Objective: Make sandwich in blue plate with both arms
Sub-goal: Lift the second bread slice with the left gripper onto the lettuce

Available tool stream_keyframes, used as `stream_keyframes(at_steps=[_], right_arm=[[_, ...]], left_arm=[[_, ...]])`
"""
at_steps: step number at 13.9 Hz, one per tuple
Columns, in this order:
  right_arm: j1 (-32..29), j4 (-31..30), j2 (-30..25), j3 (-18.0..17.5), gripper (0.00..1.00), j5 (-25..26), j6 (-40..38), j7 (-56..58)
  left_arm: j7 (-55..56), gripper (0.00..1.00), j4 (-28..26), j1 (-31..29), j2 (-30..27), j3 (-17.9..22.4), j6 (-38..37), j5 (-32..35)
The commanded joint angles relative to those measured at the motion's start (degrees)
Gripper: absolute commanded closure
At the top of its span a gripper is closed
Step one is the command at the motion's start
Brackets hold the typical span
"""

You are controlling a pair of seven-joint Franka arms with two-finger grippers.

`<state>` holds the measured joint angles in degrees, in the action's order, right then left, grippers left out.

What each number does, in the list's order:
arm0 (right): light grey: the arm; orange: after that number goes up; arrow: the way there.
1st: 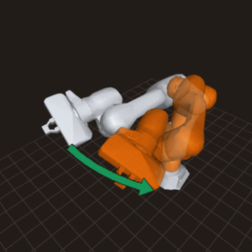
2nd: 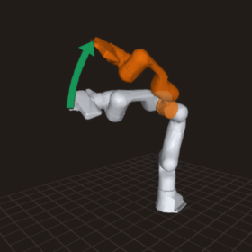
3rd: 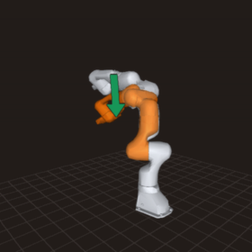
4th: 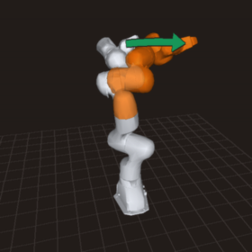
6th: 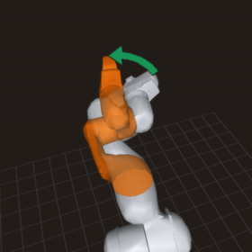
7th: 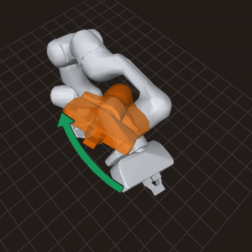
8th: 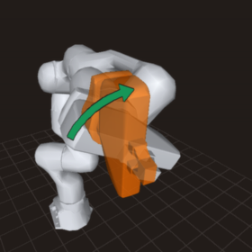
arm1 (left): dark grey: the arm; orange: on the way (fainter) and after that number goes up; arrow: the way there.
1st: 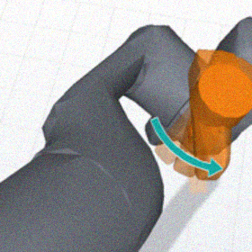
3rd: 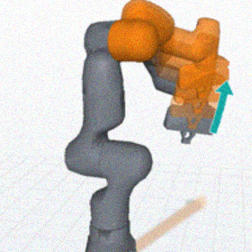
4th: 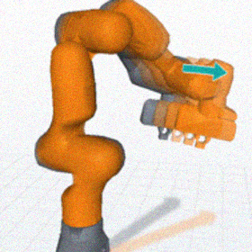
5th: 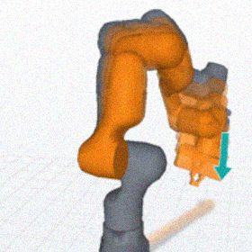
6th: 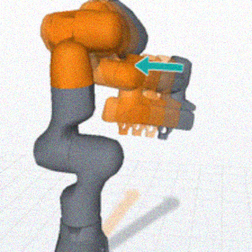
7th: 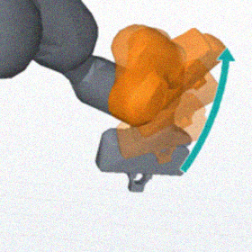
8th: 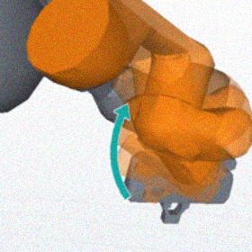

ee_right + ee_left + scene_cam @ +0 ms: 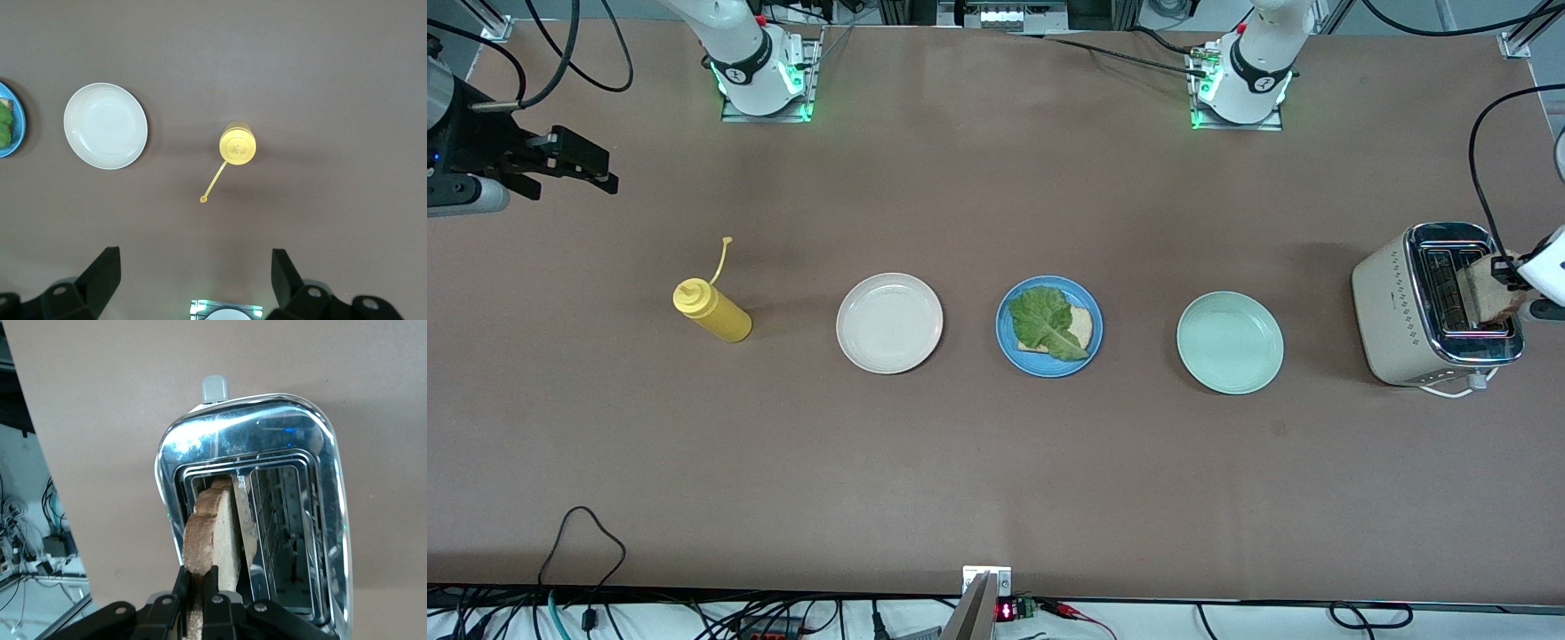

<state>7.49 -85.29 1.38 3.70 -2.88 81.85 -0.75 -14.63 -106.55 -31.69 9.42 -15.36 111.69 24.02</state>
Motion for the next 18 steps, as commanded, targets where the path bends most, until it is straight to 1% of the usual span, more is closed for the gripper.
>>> stream_keyframes(at_steps=[1, 2, 4, 6, 8, 10, 11, 13, 14, 15, 16, 17, 18], right_arm=[[-7.3, 0.04, -1.2, -6.85, 0.0, 2.34, 0.41, 1.18], [-7.58, -0.05, -1.64, -7.04, 0.0, 2.53, 0.41, 2.58], [-7.58, -0.05, -1.73, -6.96, 0.0, 2.61, 0.41, 2.86], [-7.32, -0.05, -1.82, -6.96, 0.0, 2.44, 0.33, 2.86], [-7.31, -0.05, -1.99, -6.69, 0.0, 2.44, -0.11, 3.03], [-7.31, 0.21, -2.0, -6.69, 0.0, 2.44, -0.29, 3.64], [-7.31, 0.39, -1.91, -6.69, 0.0, 2.09, -0.38, 3.56], [-7.23, 0.39, -1.56, -7.04, 0.0, 2.62, -0.2, 3.3], [-7.31, 0.39, -1.38, -7.04, 0.0, 2.62, 0.49, 3.12], [-7.4, 1.26, -0.86, -7.04, 0.0, 2.62, 1.2, 3.29], [-7.58, 2.92, 0.02, -7.04, 0.0, 2.7, 1.64, 3.47], [-7.58, 4.59, 1.16, -7.04, 0.0, 2.7, 1.56, 3.47], [-7.58, 6.09, 2.04, -6.96, 0.0, 2.79, 1.64, 3.38]], left_arm=[[-2.51, 0.99, 7.39, -0.3, -0.1, -4.22, -9.7, -0.46], [-2.69, 0.99, 10.2, -0.22, -0.1, -5.72, -14.09, -0.55], [-2.08, 0.99, 14.69, -0.22, 0.07, -9.76, -19.12, -2.29], [-0.24, 0.99, 15.59, -0.13, 0.07, -13.8, -20.54, -7.81], [2.66, 0.99, 15.59, 0.05, 0.34, -16.71, -21.34, -14.32], [9.14, 0.99, 15.5, 2.06, 0.69, -19.52, -21.43, -18.98], [11.87, 0.99, 15.5, 4.51, 0.95, -20.23, -21.43, -20.14], [15.49, 0.99, 15.59, 10.31, 2.01, -20.41, -21.25, -24.08], [18.12, 0.99, 15.59, 12.94, 2.44, -20.41, -20.73, -27.67], [21.19, 0.99, 15.67, 14.53, 4.27, -20.41, -20.29, -31.62], [22.35, 0.99, 15.76, 15.07, 6.29, -20.5, -18.63, -36.45], [22.01, 0.99, 15.85, 15.16, 8.58, -20.41, -15.48, -42.5], [21.31, 1.0, 15.68, 15.51, 11.47, -20.5, -13.89, -47.17]])
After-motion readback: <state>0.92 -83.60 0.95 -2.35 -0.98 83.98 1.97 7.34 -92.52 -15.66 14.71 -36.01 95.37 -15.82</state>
